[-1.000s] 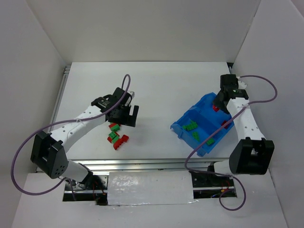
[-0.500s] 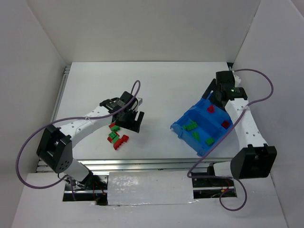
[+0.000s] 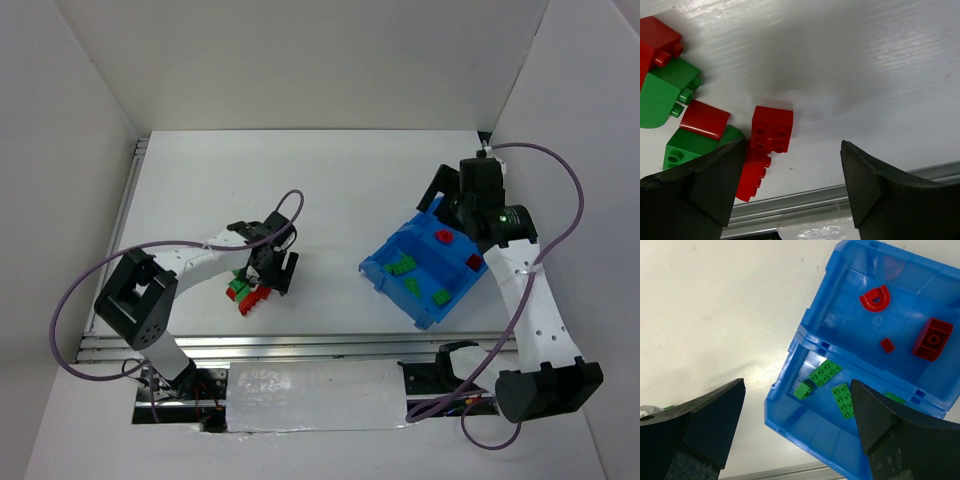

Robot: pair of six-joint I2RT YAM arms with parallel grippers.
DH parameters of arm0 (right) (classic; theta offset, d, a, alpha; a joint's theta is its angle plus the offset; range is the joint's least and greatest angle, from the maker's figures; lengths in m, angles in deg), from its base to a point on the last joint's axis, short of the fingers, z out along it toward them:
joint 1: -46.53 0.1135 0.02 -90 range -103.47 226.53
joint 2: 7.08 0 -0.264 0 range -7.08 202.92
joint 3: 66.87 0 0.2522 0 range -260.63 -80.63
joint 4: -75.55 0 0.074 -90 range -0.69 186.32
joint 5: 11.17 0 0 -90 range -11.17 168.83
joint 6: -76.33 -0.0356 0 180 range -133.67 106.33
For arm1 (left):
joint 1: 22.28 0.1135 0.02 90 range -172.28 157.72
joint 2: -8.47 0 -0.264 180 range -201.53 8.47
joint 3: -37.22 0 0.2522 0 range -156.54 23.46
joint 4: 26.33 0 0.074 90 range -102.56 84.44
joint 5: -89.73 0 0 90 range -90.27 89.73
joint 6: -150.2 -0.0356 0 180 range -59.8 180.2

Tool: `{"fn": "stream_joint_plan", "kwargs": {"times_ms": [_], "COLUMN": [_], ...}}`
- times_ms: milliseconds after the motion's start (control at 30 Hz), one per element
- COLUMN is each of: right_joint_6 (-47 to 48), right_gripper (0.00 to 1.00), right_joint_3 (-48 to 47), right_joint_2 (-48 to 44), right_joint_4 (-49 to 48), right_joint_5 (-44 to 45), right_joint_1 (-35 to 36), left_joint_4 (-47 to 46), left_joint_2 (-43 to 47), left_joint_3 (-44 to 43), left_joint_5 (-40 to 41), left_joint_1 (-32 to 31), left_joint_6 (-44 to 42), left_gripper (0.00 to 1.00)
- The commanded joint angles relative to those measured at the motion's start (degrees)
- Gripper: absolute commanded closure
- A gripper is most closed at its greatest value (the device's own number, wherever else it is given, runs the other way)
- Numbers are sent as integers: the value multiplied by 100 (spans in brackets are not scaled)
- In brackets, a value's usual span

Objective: Sort the legos into containers by color

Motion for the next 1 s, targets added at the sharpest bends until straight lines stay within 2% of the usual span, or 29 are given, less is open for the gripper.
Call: {"fn": "stream_joint_plan", "kwargs": {"times_ms": [0, 300, 500, 600, 633, 667, 700, 733, 800, 867, 967], "right_joint_6": [117, 231, 266, 301, 302, 302, 293, 284, 249, 179, -22], "right_gripper": [7, 7, 7, 7, 7, 6, 6, 6, 5, 4, 4], "right_joint_3": [46, 160, 73, 2, -24, -68, -94, -130, -270, -445, -656], "right_joint_2": [-222, -398, -363, -328, -327, -327, -353, -362, -458, -573, -722], "right_joint_4": [-23, -50, -50, -23, 20, 29, 38, 64, 108, 222, 477], "right_joint_5": [-119, -128, -119, -101, -49, -40, -31, -40, -57, -49, 170], "right_joint_1": [64, 73, 73, 73, 73, 73, 73, 82, 64, 38, 12], "left_joint_4": [-237, -554, -730, -660, -616, -537, -371, -265, -54, 192, -35], "left_joint_2": [-65, -320, -417, -470, -531, -566, -601, -680, -786, -997, -1444], "left_joint_3": [125, 424, 406, 126, -145, -322, -758, -1015, -1612, -2666, -3941], "left_joint_5": [401, 384, 208, 138, 112, 111, 103, 120, 181, 243, -98], "left_joint_1": [-7, -7, -7, -60, -95, -147, -279, -341, -586, -814, -939], "left_joint_6": [285, 346, 329, 268, 233, 224, 180, 171, 119, 92, -13], "left_gripper": [12, 16, 37, 57, 73, 79, 88, 93, 97, 99, 99]}}
